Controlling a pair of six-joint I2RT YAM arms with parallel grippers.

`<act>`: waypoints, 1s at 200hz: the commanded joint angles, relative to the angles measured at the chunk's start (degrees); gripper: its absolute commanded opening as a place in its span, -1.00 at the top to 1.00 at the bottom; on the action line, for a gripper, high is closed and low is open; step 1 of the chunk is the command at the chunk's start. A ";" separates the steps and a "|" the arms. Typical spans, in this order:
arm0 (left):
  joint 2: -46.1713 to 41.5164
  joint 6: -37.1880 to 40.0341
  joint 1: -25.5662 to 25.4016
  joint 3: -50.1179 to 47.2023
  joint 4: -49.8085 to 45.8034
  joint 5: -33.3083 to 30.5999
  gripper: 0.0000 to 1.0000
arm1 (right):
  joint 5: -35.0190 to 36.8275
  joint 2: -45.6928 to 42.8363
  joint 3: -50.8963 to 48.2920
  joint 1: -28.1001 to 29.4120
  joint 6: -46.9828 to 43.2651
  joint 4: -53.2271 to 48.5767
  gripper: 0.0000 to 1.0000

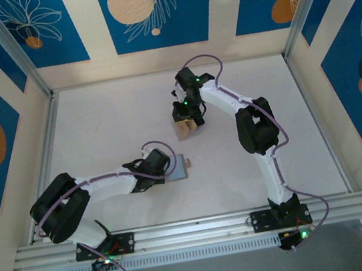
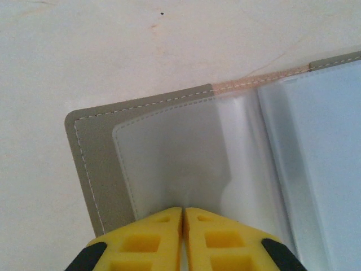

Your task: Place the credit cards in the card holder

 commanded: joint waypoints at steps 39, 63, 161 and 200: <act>4.94 -1.03 -0.27 -3.59 -1.03 6.52 0.81 | 8.67 -1.25 1.44 1.17 0.11 -3.23 0.52; 5.14 -0.94 -0.22 -3.49 -0.94 6.61 0.81 | 12.05 0.41 3.29 1.87 -0.20 -5.76 0.52; 5.03 -0.95 -0.27 -3.55 -0.95 6.61 0.81 | 14.36 2.84 4.64 3.28 -0.31 -6.82 0.52; 4.96 -0.98 -0.27 -3.55 -0.92 6.61 0.81 | 16.10 2.66 4.61 3.46 -0.23 -7.07 0.53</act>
